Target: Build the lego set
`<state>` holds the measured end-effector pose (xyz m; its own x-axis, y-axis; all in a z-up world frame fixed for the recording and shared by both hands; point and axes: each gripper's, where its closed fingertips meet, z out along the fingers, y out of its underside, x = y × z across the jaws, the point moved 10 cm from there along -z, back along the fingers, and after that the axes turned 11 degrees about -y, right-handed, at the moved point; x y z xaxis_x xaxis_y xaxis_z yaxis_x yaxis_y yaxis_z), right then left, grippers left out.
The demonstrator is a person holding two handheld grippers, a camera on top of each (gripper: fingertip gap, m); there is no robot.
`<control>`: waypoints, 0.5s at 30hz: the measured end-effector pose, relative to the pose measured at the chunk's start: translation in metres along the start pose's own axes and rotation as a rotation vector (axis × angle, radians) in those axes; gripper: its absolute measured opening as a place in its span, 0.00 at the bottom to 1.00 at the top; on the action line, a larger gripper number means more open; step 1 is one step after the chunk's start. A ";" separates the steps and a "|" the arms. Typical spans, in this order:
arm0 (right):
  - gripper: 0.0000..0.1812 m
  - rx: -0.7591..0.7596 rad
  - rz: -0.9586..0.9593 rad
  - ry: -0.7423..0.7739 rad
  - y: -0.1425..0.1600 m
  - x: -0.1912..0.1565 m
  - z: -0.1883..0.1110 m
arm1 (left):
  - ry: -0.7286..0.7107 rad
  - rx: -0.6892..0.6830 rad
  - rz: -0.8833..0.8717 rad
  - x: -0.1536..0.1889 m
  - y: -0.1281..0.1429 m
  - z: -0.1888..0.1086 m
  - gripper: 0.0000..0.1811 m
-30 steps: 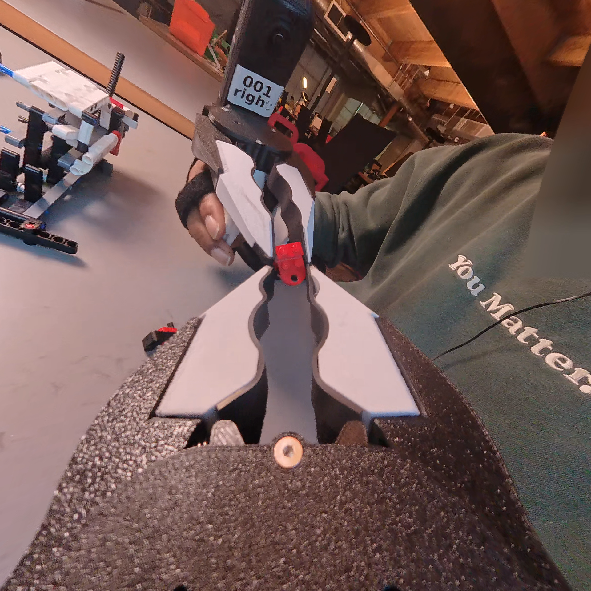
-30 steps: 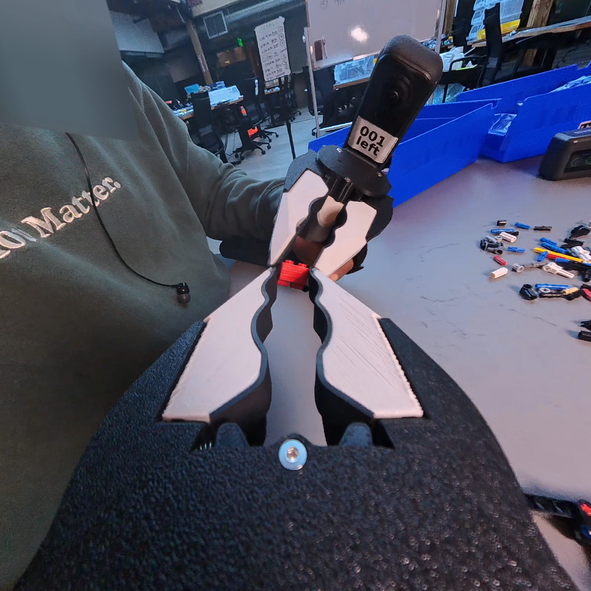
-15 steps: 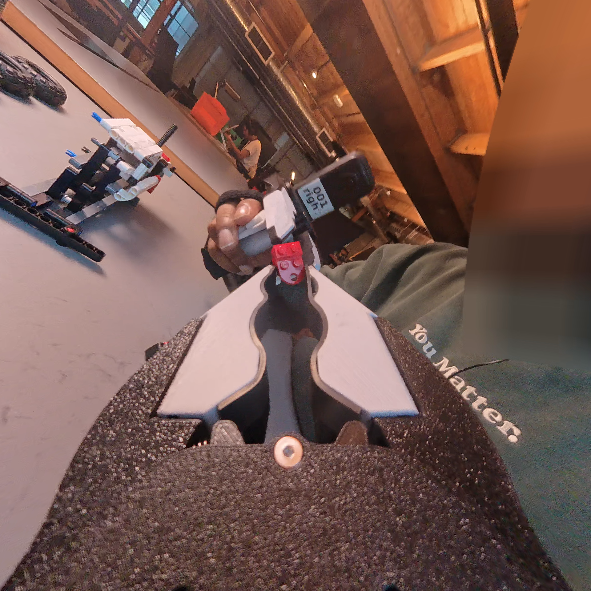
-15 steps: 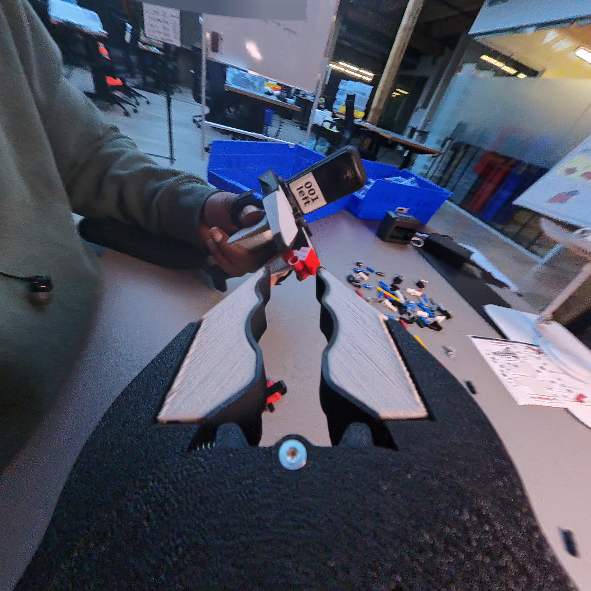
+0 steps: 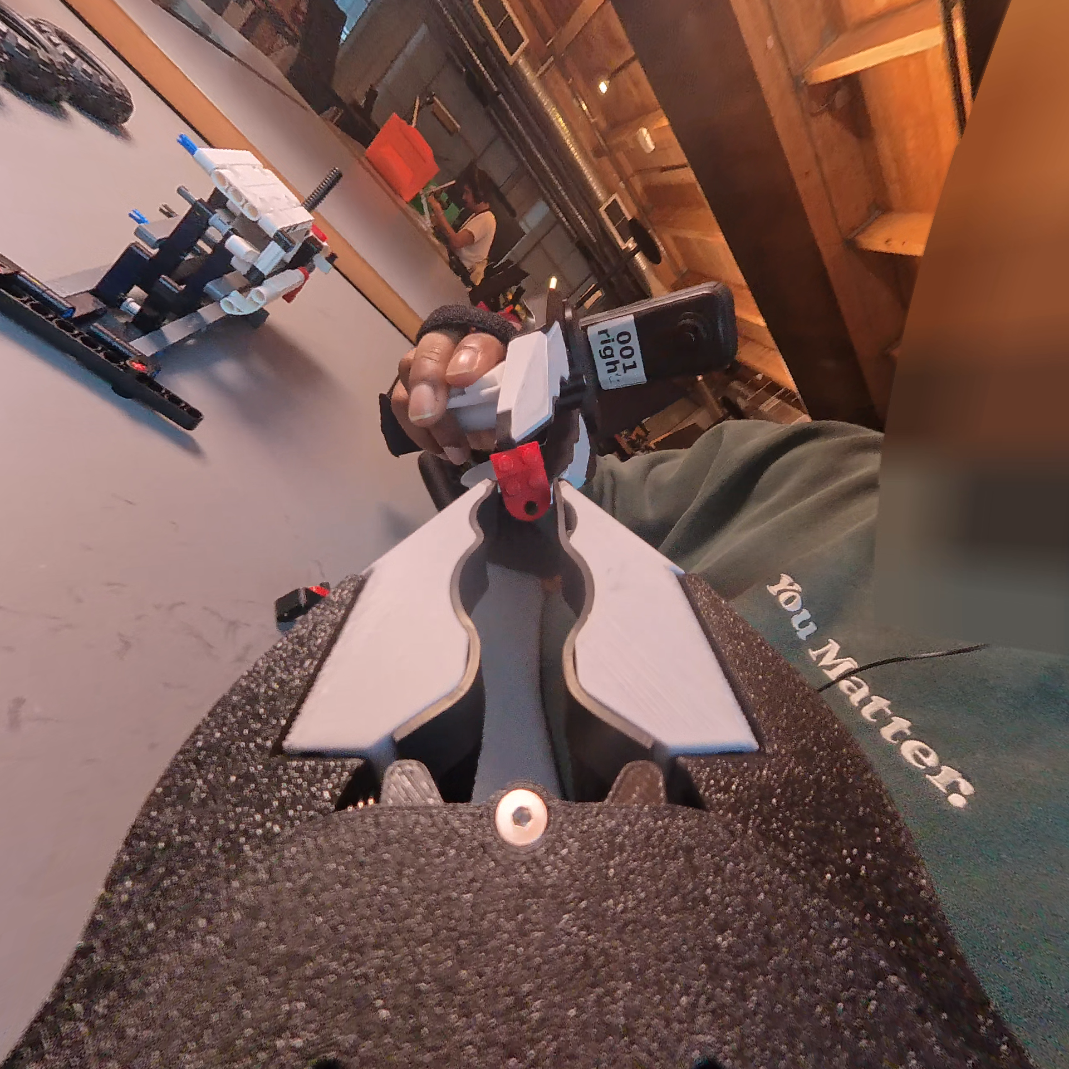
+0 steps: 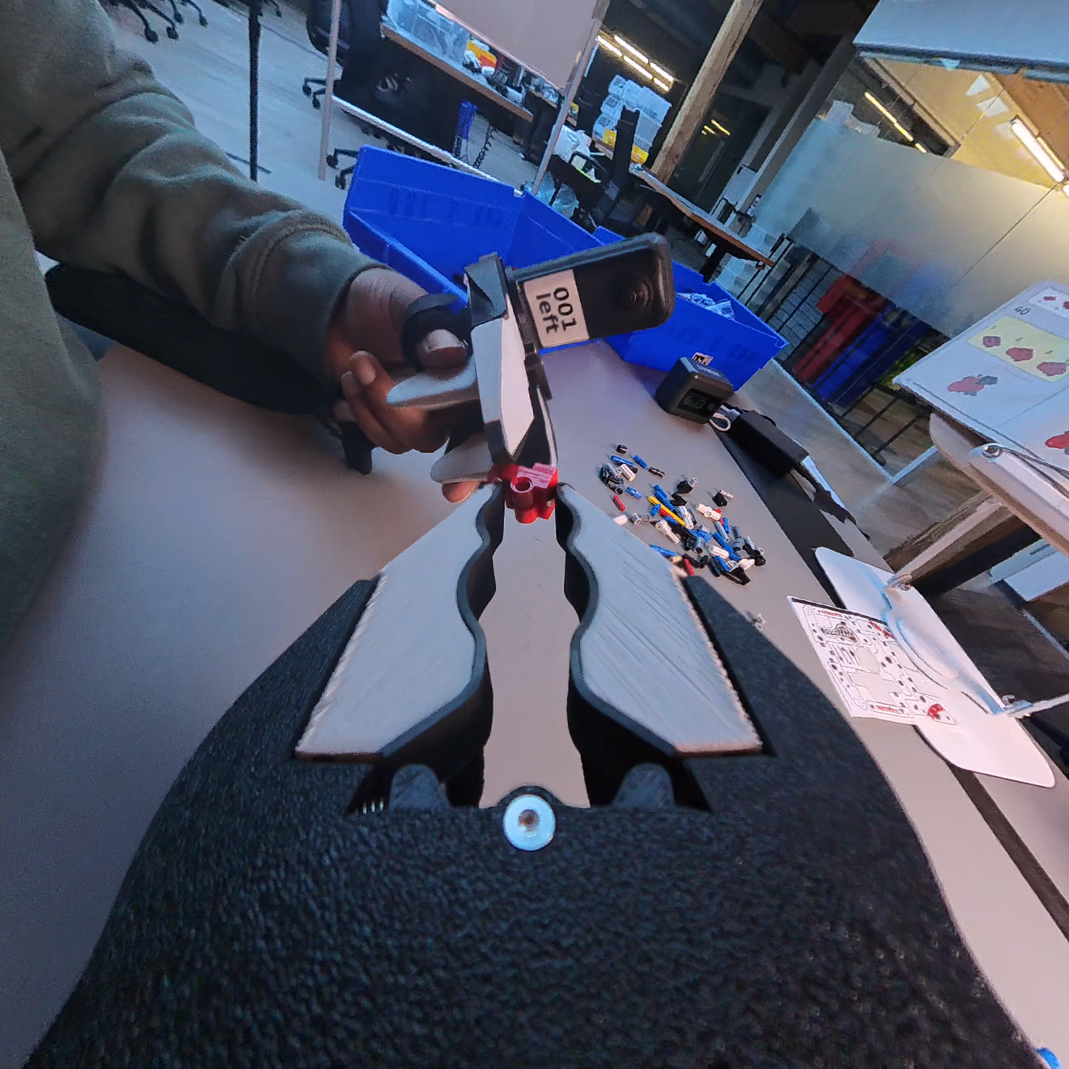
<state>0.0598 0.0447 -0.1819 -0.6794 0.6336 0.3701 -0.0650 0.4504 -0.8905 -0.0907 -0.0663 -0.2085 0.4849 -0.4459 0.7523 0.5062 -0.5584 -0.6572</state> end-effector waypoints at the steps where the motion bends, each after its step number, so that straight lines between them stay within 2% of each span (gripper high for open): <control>1: 0.09 -0.011 -0.008 -0.003 0.001 -0.001 0.001 | -0.017 -0.014 0.017 0.001 0.000 0.000 0.11; 6: 0.09 -0.081 -0.091 -0.009 0.002 -0.008 0.009 | -0.072 -0.059 0.038 -0.001 0.003 0.002 0.10; 10: 0.09 -0.095 -0.037 -0.033 0.007 -0.005 0.008 | -0.100 -0.072 0.029 -0.003 0.003 0.002 0.09; 15: 0.17 -0.327 0.097 -0.184 0.037 0.000 -0.002 | -0.217 -0.074 0.032 -0.011 -0.001 -0.009 0.09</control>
<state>0.0589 0.0626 -0.2144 -0.7926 0.5731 0.2082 0.2223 0.5896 -0.7765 -0.1025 -0.0671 -0.2153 0.6462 -0.3074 0.6986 0.4382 -0.6000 -0.6693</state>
